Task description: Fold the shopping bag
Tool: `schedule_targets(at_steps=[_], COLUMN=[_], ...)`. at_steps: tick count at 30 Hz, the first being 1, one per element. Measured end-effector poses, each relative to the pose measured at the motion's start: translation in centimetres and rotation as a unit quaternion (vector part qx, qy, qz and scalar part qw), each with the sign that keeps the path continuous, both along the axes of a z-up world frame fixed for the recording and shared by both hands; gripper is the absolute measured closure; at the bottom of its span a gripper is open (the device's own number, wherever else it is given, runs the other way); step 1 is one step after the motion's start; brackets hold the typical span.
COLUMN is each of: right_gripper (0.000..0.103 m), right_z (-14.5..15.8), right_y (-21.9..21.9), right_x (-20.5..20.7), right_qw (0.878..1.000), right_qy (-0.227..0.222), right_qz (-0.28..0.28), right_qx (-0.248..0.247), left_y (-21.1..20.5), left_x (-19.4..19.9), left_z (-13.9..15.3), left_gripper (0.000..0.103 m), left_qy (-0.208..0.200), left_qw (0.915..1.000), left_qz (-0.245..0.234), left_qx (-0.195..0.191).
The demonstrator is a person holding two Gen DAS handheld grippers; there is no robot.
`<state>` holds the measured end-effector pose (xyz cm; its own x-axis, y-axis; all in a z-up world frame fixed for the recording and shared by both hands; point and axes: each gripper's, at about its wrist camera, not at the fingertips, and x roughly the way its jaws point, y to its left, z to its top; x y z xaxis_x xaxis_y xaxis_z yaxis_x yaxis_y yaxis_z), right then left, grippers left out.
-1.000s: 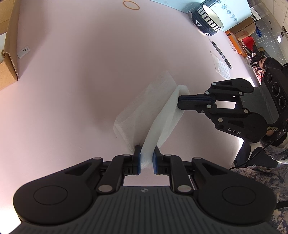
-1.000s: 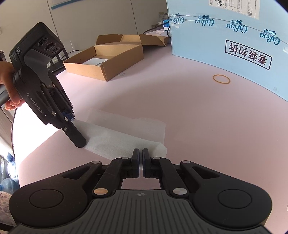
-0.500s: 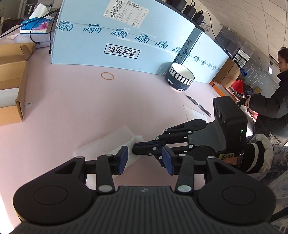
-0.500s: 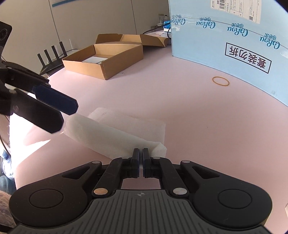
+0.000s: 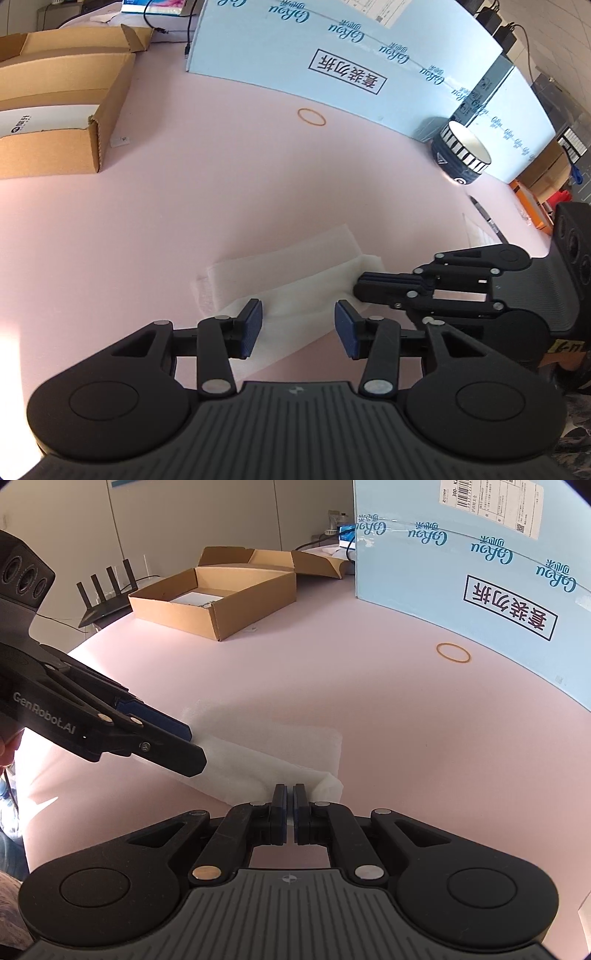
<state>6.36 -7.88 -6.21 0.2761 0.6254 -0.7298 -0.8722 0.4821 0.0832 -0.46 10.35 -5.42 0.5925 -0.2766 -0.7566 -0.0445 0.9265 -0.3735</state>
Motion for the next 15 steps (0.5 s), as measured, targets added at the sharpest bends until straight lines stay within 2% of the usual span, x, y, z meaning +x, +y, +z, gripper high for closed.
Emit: schedule_targets(at_steps=[6, 8, 10, 12, 14, 15], right_gripper=[0.099, 0.092, 0.085, 0.085, 0.085, 0.085], right_z=[0.2, 0.7, 1.3, 1.5, 1.3, 1.0], right_y=[-0.1, -0.6, -1.1, -1.5, -1.8, -1.8], right_x=[-0.2, -0.7, -1.8, -2.9, -4.1, -4.7], right_qw=[1.0, 0.999, 0.996, 0.986, 0.967, 0.951], right_qy=[-0.01, -0.02, -0.069, -0.125, -0.19, -0.23], right_qz=[0.021, 0.028, 0.063, 0.106, 0.157, 0.186], right_qx=[0.0, 0.004, -0.007, -0.034, -0.067, -0.084], left_y=[-0.7, -0.6, -0.6, -0.5, -0.3, -0.3], left_x=[0.6, 0.8, 0.9, 1.1, 1.5, 1.7], left_z=[-0.2, -0.2, -0.2, -0.2, -0.3, -0.2], left_gripper=[0.06, 0.057, 0.056, 0.05, 0.044, 0.044], left_qy=[0.006, 0.01, 0.012, 0.015, 0.02, 0.023], left_qw=[0.9992, 0.999, 0.9986, 0.9984, 0.9976, 0.997], left_qz=[-0.025, -0.034, -0.042, -0.05, -0.065, -0.073], left_qx=[0.031, 0.029, 0.03, 0.024, 0.015, 0.013])
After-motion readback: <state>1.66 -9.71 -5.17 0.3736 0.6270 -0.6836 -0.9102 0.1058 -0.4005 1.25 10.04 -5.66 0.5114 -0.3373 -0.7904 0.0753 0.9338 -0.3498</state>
